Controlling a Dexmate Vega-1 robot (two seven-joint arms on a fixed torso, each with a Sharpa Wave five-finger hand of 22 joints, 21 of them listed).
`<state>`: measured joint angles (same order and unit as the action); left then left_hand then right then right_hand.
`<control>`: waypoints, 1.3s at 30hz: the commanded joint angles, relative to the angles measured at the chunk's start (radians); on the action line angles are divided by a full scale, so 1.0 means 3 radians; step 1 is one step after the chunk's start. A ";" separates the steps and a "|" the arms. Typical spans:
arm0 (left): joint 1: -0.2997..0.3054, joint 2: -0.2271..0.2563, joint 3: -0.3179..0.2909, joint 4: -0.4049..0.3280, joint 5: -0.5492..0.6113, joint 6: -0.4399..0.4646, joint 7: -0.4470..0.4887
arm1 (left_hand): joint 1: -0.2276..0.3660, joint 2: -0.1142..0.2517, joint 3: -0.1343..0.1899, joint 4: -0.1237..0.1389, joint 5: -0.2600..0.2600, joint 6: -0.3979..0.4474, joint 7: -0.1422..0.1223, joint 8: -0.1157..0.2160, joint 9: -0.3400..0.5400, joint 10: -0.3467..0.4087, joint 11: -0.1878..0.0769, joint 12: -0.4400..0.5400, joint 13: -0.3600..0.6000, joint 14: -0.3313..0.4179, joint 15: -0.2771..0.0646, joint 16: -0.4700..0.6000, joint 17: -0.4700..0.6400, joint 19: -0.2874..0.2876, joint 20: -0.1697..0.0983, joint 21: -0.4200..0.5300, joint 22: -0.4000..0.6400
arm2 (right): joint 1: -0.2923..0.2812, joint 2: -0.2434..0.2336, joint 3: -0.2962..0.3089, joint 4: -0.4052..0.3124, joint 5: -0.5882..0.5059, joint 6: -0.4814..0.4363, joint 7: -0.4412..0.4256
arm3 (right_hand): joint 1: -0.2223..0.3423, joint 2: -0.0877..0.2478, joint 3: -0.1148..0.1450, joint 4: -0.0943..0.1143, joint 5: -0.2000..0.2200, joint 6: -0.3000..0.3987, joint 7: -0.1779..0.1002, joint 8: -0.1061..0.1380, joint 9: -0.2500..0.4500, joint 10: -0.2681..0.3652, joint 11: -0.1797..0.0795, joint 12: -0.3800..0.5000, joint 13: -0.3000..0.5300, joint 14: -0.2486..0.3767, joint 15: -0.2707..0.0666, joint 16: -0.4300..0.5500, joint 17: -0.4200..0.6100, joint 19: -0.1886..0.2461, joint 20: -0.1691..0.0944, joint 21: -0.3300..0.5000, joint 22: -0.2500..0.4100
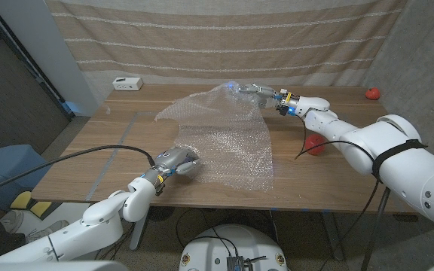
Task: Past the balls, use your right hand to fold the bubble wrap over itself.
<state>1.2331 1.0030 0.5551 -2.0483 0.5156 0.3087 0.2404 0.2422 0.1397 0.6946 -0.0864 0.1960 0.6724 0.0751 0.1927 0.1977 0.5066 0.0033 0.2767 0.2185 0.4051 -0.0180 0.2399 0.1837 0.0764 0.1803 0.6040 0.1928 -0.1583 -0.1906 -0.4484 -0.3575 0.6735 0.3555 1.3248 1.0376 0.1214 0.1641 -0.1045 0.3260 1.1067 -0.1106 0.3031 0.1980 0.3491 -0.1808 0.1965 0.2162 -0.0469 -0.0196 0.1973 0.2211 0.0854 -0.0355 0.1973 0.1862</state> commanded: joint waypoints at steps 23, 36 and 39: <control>-0.0164 -0.0041 0.0062 0.0003 0.0135 -0.0045 -0.0139 | -0.0025 0.0009 0.0010 0.0010 -0.0011 -0.0021 -0.0004 0.0031 0.0014 0.0004 -0.0021 -0.0019 0.0009 0.0007 0.0010 -0.0029 0.0010 -0.0008 -0.0001 -0.0014 0.0006 | -0.0694 -0.1545 -0.1316 -0.2212 0.0195 -0.0500 -0.0289 | 0.0097 0.0109 -0.0026 0.0018 -0.0277 -0.0118 0.0393 -0.0219 -0.0001 -0.0029 0.0592 0.0013 0.0004 -0.0159 0.0435 0.0047 0.0002 -0.0321 0.0421 0.0002 0.0019; -0.0201 -0.0050 0.0061 0.0041 0.0167 -0.0110 -0.0140 | -0.0017 0.0008 0.0006 -0.0008 -0.0011 -0.0018 -0.0012 0.0034 0.0014 0.0011 -0.0016 -0.0024 0.0009 0.0012 0.0006 -0.0033 0.0011 -0.0009 0.0002 -0.0018 0.0006 | -0.0754 -0.1394 -0.1152 -0.1760 0.0850 -0.0155 0.0177 | -0.1052 -0.0385 -0.0760 0.0534 -0.0179 -0.1103 0.0442 -0.0321 0.0183 -0.0320 0.0985 0.0030 0.0066 -0.0260 0.0656 0.0157 0.0097 -0.0588 0.0692 0.0058 0.0025; -0.0204 -0.0055 0.0055 0.0045 0.0172 -0.0130 -0.0123 | -0.0009 0.0010 0.0005 -0.0017 -0.0011 -0.0019 -0.0014 0.0033 0.0014 0.0014 -0.0016 -0.0025 0.0009 0.0016 0.0005 -0.0033 0.0011 -0.0009 0.0003 -0.0019 0.0006 | -0.0834 -0.1367 -0.0994 -0.1758 0.0951 -0.0110 0.0170 | -0.1113 -0.0321 -0.0791 0.0581 -0.0136 -0.1364 0.0265 -0.0411 0.0134 -0.0308 0.0964 0.0036 0.0056 -0.0200 0.0652 0.0178 0.0088 -0.0470 0.0695 0.0094 0.0011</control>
<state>1.1800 0.9897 0.5726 -2.0420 0.5591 0.2863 0.1978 0.2424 0.1397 0.6946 -0.0864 0.1961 0.6692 0.0718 0.1965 0.1983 0.5067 0.0034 0.2698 0.2187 0.4052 -0.0180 0.2323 0.1837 0.0765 0.1804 0.5989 0.1928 -0.3783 -0.6080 -0.7884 -0.9261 0.8175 0.2647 1.3317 0.7151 0.0137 -0.0650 0.0612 0.2709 0.7512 0.0095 0.1966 0.2470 0.2506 0.1122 0.2003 0.2326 -0.1191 0.1753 0.2445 0.2485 -0.0751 0.1730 0.2189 0.1906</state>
